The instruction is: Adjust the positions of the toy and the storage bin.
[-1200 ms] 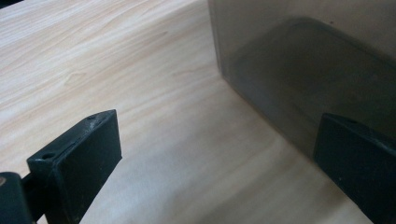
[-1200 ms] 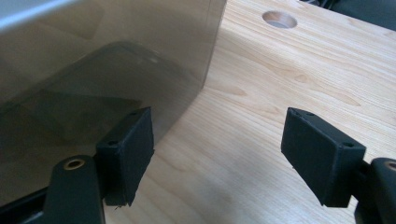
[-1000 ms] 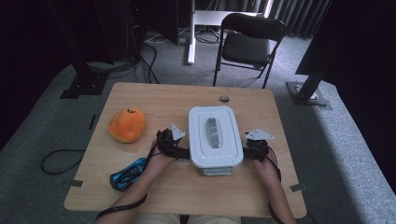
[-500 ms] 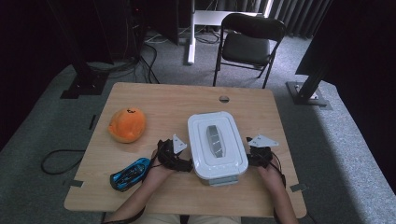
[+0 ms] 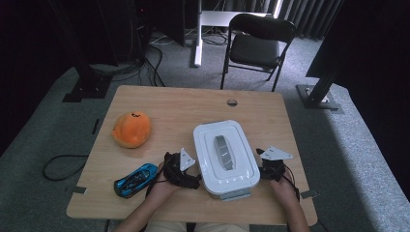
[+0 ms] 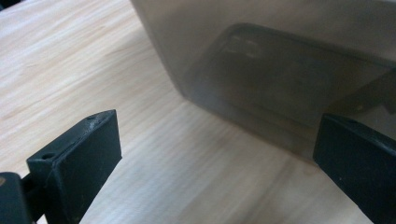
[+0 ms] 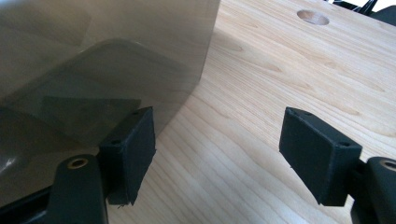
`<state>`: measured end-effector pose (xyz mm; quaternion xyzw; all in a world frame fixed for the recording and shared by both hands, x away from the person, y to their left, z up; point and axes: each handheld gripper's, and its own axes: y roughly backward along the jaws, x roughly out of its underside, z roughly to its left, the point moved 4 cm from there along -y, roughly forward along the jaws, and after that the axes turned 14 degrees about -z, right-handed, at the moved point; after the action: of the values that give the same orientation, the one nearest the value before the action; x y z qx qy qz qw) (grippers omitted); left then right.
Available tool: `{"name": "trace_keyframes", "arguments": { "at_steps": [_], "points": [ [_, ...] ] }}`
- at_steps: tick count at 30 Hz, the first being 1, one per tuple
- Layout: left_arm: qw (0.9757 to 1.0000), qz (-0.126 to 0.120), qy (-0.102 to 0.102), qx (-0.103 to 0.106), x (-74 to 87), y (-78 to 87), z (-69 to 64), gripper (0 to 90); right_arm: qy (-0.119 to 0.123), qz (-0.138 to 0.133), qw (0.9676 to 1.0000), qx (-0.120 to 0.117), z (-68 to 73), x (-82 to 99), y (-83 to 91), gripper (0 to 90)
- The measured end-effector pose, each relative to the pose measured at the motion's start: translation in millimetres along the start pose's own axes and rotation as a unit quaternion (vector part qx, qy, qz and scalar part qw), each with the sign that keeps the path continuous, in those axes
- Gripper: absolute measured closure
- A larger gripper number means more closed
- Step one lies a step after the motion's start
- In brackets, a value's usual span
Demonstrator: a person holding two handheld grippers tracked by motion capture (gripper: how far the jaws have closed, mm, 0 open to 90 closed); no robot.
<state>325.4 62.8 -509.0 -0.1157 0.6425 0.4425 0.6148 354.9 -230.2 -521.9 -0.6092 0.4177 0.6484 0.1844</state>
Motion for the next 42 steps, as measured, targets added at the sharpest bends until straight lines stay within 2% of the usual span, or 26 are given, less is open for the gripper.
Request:
{"name": "trace_keyframes", "arguments": {
  "at_steps": [6,7,9,12,15,16,21,28,34,37,39,42],
  "points": [
    [0.9998,-0.009,-0.002,0.017,-1.0,-0.4,-9.9,1.5,-0.009,0.0,0.9999,-0.01,-8.2,3.7,5.2,26.2],
    [0.9996,-0.014,0.003,0.025,-1.2,-0.7,-12.2,1.5,-0.012,-0.001,0.9999,-0.01,-9.3,4.3,5.8,26.2],
    [0.9991,-0.019,-0.001,0.037,-0.8,-0.9,-15.0,1.5,-0.017,-0.001,0.9998,-0.013,-11.9,5.9,7.7,26.2],
    [0.9984,-0.02,0.007,0.053,1.4,-2.3,-16.5,1.4,-0.024,-0.003,0.9996,-0.016,-14.7,6.5,10.7,25.5],
    [0.9979,-0.018,0.017,0.06,5.8,-4.4,-15.6,1.4,-0.035,0.002,0.9993,-0.01,-16.6,8.0,11.0,19.9],
    [0.998,-0.014,0.016,0.059,6.7,-5.0,-15.5,1.4,-0.043,0.004,0.999,-0.008,-17.0,8.5,10.9,19.8],
    [0.9983,-0.008,0.012,0.056,7.5,-7.0,-14.3,1.4,-0.053,0.002,0.9986,-0.006,-16.1,11.2,9.0,20.4],
    [0.999,-0.003,0.006,0.045,7.3,-4.0,-7.2,1.4,-0.056,0.006,0.9984,-0.005,-9.9,12.6,1.6,24.0],
    [0.9997,0.002,0.013,0.022,6.9,-2.9,14.3,1.4,-0.039,0.005,0.9992,0.004,-0.8,6.1,-10.8,24.8],
    [0.9998,0.007,0.011,0.014,7.0,-5.7,24.3,1.4,-0.039,0.007,0.9992,0.004,0.3,3.8,-16.5,24.8],
    [0.9998,0.009,0.017,0.008,7.2,-8.2,30.9,1.4,-0.043,0.008,0.999,0.005,0.1,2.9,-20.8,24.7],
    [0.9998,0.01,0.019,0.003,6.8,-11.2,36.1,1.4,-0.049,0.007,0.9988,0.008,-0.7,1.8,-26.8,24.7]
  ]
}}
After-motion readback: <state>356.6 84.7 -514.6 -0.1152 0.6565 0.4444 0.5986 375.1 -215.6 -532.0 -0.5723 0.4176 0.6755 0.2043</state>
